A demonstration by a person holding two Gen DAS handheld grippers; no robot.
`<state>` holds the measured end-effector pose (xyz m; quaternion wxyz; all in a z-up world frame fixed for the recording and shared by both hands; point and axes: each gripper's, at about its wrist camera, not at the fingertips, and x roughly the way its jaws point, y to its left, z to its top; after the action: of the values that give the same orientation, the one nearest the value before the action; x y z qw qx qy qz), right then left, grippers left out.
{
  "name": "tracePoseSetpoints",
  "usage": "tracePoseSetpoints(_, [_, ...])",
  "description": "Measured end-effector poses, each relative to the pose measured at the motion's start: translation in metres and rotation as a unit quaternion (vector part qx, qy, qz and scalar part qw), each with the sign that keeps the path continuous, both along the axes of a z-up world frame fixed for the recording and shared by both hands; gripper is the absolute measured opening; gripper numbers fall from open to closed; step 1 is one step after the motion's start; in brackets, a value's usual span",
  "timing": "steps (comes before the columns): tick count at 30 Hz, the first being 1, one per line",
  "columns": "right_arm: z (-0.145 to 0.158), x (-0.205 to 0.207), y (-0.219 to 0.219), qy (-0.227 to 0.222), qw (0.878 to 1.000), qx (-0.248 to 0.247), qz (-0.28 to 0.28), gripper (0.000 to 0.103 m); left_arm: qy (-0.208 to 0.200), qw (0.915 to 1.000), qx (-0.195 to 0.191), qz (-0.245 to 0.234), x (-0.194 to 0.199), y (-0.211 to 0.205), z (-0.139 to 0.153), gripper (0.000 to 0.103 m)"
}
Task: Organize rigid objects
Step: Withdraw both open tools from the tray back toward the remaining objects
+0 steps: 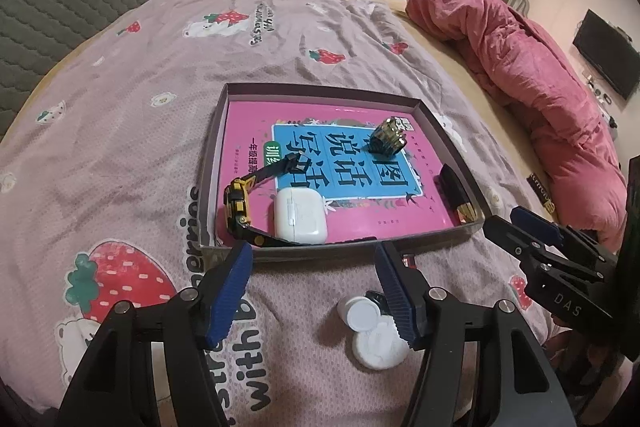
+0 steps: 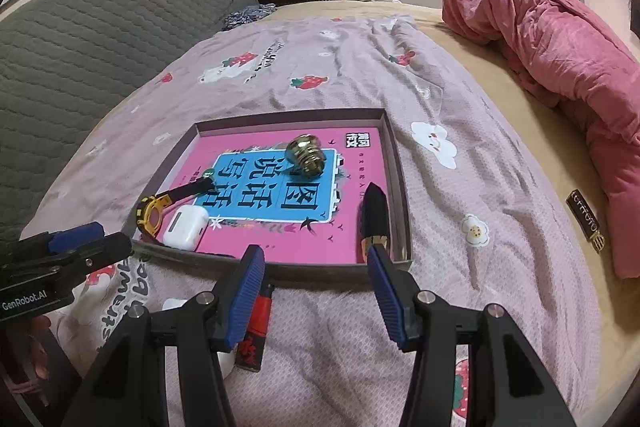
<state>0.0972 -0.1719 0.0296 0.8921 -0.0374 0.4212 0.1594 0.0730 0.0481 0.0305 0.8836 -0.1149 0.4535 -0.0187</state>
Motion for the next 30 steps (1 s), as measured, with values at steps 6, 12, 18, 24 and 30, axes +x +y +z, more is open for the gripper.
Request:
tracePoseSetpoints(6, [-0.002,-0.007,0.002,0.002,1.000,-0.001,0.006,0.054,0.001,1.0000,0.003,-0.003,-0.004,-0.003,0.000,0.066])
tracePoseSetpoints(12, [-0.007,-0.014,0.004,0.007,1.000,-0.005,0.010,0.055,0.004,1.0000,0.002,-0.008,-0.008,-0.004,-0.002,0.067])
tracePoseSetpoints(18, [-0.011,-0.021,0.006,0.010,1.000,-0.010,0.015,0.056,0.008,0.9999,0.002,-0.014,-0.010,-0.007,-0.005,0.067])
tracePoseSetpoints(24, [-0.015,-0.025,0.006,0.014,1.000,-0.013,0.017,0.056,0.011,0.9998,0.004,-0.016,-0.013,-0.008,-0.007,0.067])
tracePoseSetpoints(30, [-0.018,-0.030,0.007,0.019,0.999,-0.016,0.021,0.056,0.020,0.9995,0.005,-0.022,-0.018,-0.012,-0.012,0.067])
